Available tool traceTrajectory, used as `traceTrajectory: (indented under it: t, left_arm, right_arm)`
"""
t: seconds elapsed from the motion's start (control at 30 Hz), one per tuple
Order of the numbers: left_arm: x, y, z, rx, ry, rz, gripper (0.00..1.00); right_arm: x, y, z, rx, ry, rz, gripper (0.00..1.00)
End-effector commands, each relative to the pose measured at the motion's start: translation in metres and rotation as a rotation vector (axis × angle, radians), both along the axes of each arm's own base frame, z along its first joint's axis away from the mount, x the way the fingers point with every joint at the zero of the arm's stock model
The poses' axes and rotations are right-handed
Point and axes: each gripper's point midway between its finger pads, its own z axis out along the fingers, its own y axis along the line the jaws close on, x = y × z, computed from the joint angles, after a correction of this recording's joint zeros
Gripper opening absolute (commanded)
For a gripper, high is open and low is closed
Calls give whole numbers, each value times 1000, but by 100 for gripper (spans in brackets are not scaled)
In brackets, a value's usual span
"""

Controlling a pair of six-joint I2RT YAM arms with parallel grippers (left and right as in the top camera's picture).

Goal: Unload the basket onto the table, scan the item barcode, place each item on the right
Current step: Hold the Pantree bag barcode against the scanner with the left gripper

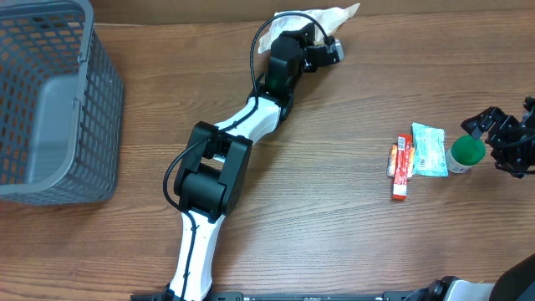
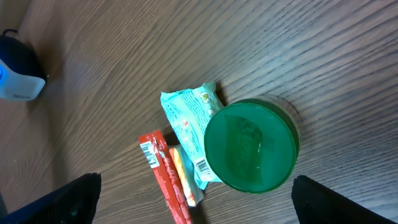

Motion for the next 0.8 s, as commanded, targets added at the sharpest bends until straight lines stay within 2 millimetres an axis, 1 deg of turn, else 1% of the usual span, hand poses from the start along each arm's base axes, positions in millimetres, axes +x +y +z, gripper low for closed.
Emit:
traceTrajectory:
  t: [0.0,0.13,0.3,0.37,0.43,0.5,0.57,0.67,0.77]
  left_arm:
    - [7,-5,23,39,-78,4,4]
    - [10,-5,34,42,-103,6,4]
    - [11,-7,36,75,-114,-7,4]
    - [9,-8,30,85,-89,-21,4]
    - [8,-9,18,101,-45,-42,4]
    - [8,-6,11,101,-14,-45,4]
    - [9,-3,12,66,-4,-36,4]
    - [11,-3,24,13,-35,-27,4]
    - [14,-2,43,-39,-88,-3,4]
  right_arm:
    - [2,-2,10,-23,-30,3,100]
    - [2,-2,10,-23,-30,3,100]
    - [2,-2,10,-23,-30,3,100]
    - [2,-2,10,-23,-30,3,100]
    - [2,-2,10,-23,-30,3,100]
    - [2,-2,10,-23,-30,3,100]
    - [2,-2,10,-23,-30,3,100]
    - [2,-2,10,-23,-30,3,100]
    - [2,-2,10,-23,-30,3,100]
